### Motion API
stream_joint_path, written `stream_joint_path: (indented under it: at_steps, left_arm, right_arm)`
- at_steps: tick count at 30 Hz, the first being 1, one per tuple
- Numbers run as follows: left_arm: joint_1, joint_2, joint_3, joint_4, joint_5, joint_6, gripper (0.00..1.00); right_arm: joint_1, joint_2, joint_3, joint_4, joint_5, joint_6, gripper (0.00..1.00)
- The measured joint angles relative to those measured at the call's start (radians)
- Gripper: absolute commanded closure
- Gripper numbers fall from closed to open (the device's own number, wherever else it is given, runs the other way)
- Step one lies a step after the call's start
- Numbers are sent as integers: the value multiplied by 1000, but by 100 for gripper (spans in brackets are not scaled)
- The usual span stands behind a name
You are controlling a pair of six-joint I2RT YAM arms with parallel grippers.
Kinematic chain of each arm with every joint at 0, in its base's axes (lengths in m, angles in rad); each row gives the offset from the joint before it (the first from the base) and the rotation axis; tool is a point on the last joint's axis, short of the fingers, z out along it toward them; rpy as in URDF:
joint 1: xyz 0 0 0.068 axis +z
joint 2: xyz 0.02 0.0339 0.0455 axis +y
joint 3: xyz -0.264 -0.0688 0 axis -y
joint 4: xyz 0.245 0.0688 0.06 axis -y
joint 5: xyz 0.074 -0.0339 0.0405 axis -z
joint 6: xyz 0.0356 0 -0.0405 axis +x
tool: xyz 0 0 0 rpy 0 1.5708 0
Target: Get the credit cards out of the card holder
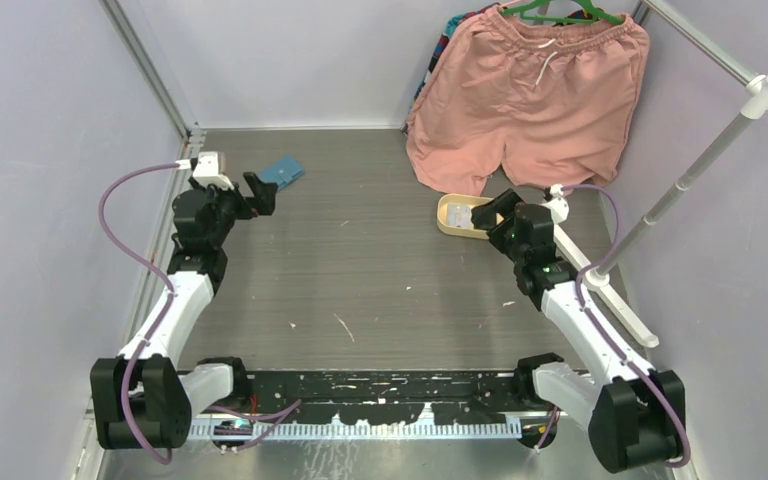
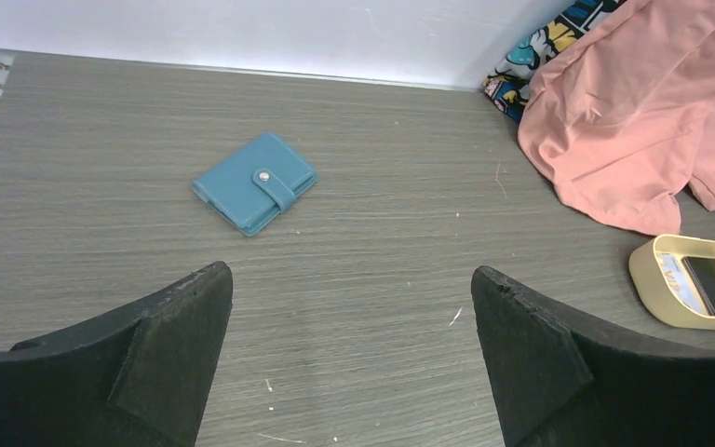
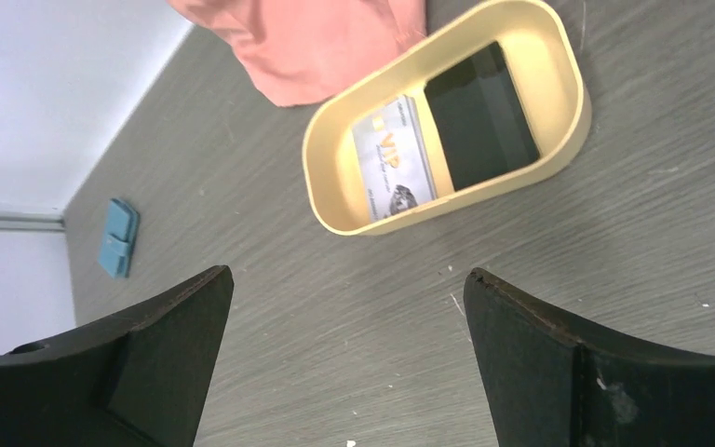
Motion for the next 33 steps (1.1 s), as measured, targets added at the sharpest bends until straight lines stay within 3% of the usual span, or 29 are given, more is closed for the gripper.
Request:
stream_joint_path:
  at_steps: [5, 13, 23, 33]
  left_arm:
    - [0, 12, 4, 0, 5, -1, 0]
    - [0, 119, 110, -14, 26, 9, 0]
    - [0, 610, 610, -232, 21, 131, 2]
    - [0, 1146, 1186, -467, 11, 134, 2]
  right_arm:
    - [0, -51, -10, 33, -2, 0, 0]
    - [0, 13, -6, -3, -69, -35, 0]
    - [0, 30, 0, -2, -229, -79, 0]
    - [0, 6, 0, 0, -286, -117, 0]
